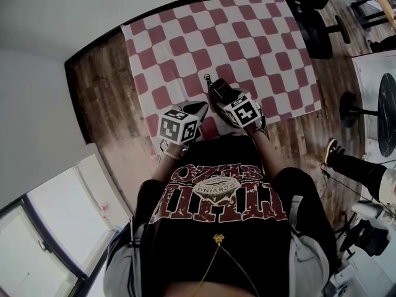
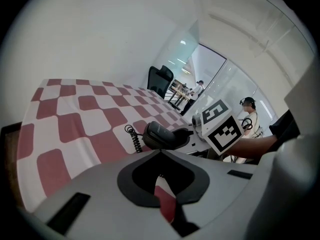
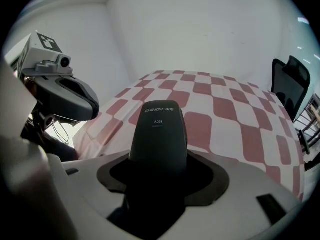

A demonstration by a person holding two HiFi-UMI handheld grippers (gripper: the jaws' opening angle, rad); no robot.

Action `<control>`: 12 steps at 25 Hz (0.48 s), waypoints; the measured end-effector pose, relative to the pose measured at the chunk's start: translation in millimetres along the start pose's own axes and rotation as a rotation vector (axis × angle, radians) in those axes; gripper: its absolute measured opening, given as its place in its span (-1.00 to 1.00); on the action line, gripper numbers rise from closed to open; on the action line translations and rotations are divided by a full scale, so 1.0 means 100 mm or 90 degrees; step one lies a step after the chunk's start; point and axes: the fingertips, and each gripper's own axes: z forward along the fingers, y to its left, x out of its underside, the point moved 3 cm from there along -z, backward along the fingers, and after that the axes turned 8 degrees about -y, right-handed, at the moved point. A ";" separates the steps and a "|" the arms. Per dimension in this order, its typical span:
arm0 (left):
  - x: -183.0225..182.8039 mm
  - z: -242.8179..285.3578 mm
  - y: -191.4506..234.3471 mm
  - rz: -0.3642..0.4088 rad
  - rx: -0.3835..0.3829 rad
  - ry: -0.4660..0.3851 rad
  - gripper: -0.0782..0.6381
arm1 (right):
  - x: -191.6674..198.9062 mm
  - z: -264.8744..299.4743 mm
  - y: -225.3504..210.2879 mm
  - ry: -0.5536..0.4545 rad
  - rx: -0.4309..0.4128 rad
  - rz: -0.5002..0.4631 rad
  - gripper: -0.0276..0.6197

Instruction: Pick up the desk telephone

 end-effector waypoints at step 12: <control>0.02 0.02 0.02 -0.008 0.005 0.003 -0.76 | -0.21 -0.30 0.10 0.021 -0.028 -0.014 -0.04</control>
